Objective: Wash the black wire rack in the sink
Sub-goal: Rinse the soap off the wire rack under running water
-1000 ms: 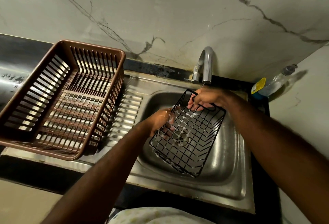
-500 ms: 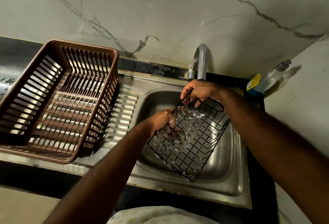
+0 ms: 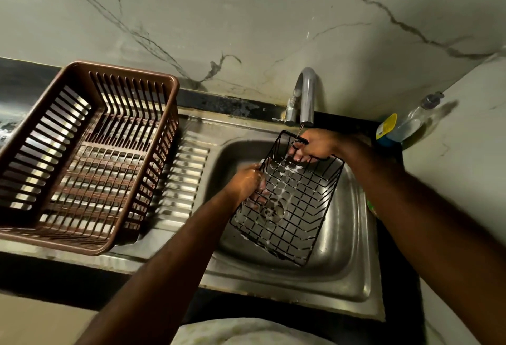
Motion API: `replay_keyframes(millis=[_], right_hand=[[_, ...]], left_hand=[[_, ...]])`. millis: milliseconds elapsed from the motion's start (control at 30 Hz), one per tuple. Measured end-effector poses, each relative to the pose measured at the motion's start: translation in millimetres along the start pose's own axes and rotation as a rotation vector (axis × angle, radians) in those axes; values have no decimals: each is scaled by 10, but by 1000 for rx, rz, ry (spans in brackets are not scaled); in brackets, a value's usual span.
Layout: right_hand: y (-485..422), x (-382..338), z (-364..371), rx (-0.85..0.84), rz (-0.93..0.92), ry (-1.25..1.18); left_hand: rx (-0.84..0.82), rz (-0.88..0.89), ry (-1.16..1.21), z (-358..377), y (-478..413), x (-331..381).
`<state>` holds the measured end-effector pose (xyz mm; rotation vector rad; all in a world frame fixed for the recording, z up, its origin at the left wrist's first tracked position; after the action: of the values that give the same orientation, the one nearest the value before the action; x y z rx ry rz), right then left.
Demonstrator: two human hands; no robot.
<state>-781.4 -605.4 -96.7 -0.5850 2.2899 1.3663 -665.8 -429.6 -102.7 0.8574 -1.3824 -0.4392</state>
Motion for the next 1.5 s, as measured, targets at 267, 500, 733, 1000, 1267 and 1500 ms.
replay_keyframes(millis=[267, 500, 733, 1000, 1267, 1500], right_hand=[[105, -268, -83, 551, 79, 397], [-111, -191, 88, -4, -66, -143], [-146, 30, 63, 10, -20, -501], [-296, 75, 279, 276, 33, -994], [-326, 199, 486, 274, 76, -1081], [-269, 128, 598, 379, -73, -1405]], left_hand=[[133, -54, -65, -88, 47, 56], [94, 70, 69, -314, 154, 83], [149, 251, 58, -552, 302, 377], [291, 331, -162, -536, 416, 402], [381, 332, -306, -480, 556, 480], [429, 218, -272, -581, 565, 529]])
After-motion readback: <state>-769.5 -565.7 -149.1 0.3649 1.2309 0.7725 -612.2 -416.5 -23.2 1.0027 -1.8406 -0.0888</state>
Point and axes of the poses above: each hand's wrist, its own y-axis away from the middle knuckle, its own z-axis out of the palm, x = y × z, the point moved 8 cm from there along -y, towards the middle knuckle
